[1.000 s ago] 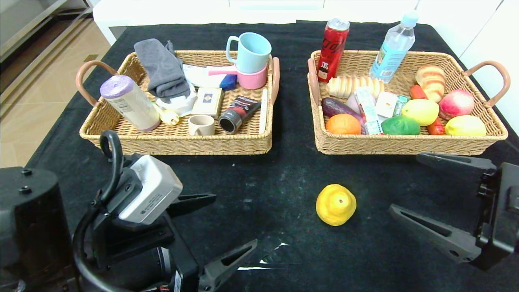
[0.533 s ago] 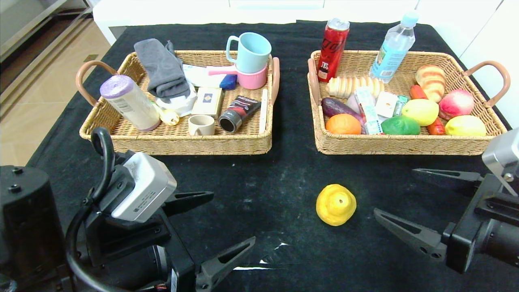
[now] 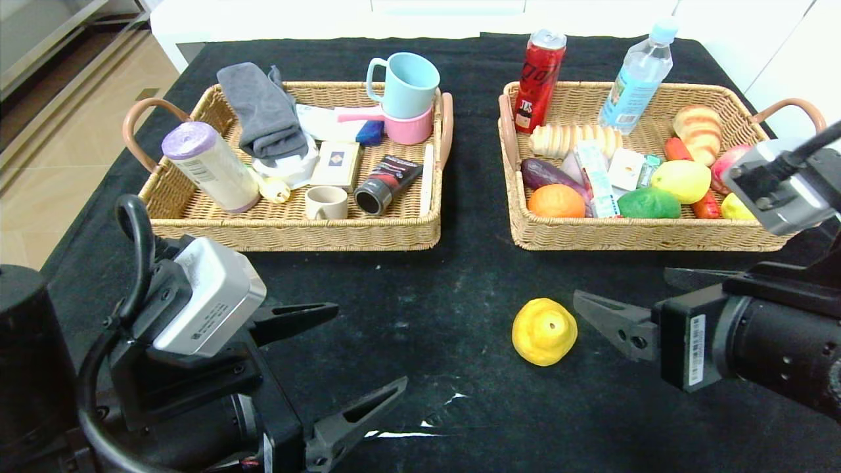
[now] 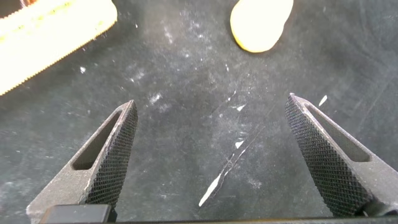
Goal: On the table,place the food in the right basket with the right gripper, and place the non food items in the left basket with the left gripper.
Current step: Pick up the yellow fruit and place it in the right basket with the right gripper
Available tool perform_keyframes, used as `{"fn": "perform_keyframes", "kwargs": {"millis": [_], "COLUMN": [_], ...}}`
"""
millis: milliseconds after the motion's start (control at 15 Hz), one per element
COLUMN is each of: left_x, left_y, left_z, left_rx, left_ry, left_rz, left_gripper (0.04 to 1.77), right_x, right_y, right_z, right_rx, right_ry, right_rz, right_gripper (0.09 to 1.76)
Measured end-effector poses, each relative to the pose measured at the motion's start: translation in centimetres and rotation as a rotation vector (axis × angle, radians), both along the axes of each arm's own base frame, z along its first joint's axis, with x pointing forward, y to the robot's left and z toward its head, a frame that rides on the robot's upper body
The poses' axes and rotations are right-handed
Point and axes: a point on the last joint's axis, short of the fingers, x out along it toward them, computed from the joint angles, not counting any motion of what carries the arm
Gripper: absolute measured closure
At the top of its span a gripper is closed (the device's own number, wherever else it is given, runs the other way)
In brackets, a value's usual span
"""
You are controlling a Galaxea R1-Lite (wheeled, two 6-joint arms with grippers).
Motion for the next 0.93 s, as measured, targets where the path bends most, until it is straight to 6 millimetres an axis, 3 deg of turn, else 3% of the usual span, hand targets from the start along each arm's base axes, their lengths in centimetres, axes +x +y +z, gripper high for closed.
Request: {"fn": "perform_keyframes", "kwargs": {"millis": [400,933], "left_x": [-0.8,-2.5], "left_y": [0.9,2.5], "left_z": [0.9,2.8], "left_rx": [-0.012,-0.051], "left_ry": [-0.049,-0.127], "left_rz": [0.001,0.001], "left_gripper": [0.09,0.09], "right_x": [1.9,4.9], "right_y": [3.6,7.2], "right_z": [1.0,-2.2], "right_rx": [0.002,-0.056], "right_ry": [0.209,0.306], "right_rz": [-0.087,-0.160], "right_gripper": [0.14,0.14]}}
